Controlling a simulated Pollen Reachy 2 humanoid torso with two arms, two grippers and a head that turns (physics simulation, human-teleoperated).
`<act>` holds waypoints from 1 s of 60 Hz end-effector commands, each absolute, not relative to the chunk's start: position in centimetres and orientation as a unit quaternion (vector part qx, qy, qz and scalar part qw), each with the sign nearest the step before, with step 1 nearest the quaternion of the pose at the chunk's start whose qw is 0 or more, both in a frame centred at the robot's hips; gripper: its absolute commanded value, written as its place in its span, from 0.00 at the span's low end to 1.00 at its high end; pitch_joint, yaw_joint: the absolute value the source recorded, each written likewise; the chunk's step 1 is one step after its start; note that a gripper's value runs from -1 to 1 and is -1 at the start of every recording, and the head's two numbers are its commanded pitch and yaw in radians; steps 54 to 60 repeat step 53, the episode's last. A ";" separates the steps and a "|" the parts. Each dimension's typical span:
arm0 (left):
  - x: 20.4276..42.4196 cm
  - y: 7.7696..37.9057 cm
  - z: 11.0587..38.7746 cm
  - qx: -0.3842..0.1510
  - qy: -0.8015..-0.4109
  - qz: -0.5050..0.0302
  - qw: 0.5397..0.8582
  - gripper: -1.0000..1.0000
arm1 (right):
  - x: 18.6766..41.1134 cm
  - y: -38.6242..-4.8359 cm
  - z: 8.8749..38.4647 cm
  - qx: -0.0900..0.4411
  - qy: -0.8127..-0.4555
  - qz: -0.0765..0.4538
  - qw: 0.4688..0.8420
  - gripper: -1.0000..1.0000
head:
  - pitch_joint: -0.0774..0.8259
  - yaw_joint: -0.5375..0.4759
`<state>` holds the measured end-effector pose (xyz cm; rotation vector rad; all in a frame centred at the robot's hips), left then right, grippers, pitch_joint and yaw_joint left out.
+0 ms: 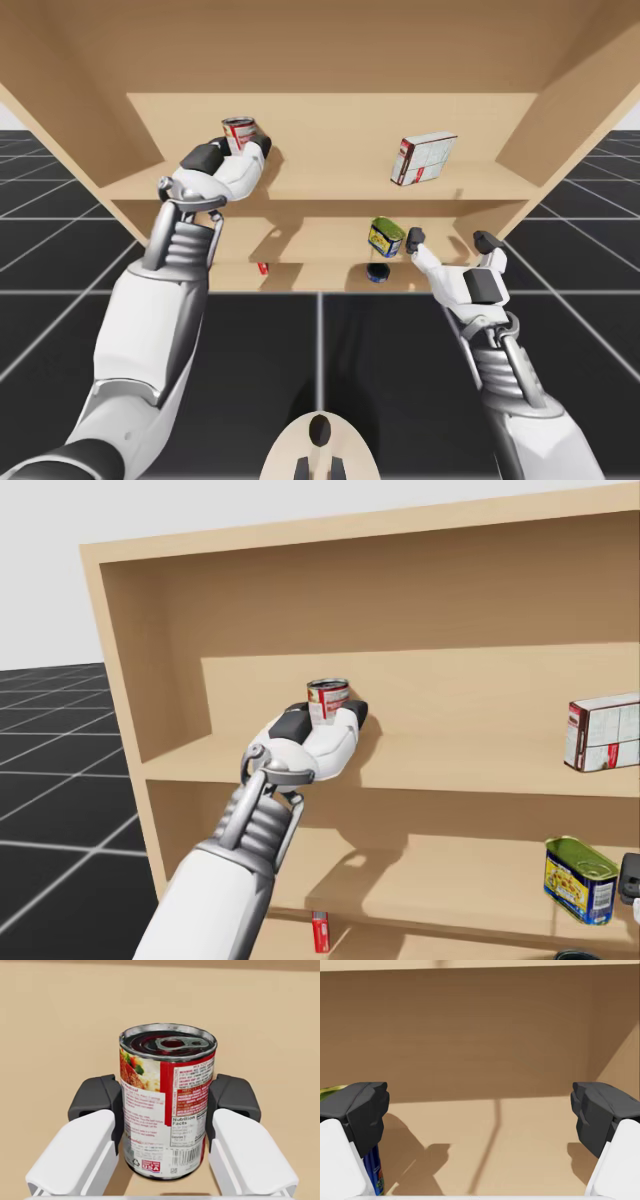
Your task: Look through the shelves, find the red soup can, and take it.
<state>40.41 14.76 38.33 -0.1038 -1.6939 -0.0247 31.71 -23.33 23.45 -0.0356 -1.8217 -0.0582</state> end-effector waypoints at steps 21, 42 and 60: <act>37.8 15.6 41.6 -0.048 -0.796 -0.013 0.604 1.00 | 31.8 -23.1 23.2 -0.013 -0.789 -0.034 0.614 0.00 | 0.25 0.78; 30.9 16.4 41.6 -0.019 -0.805 -0.037 0.591 1.00 | 31.7 -23.0 23.2 -0.004 -0.786 -0.030 0.618 0.00 | 0.25 0.78; 25.4 17.8 39.7 -0.023 -0.814 -0.051 0.578 1.00 | 31.7 -22.9 23.1 0.004 -0.785 -0.030 0.619 0.00 | 0.25 0.78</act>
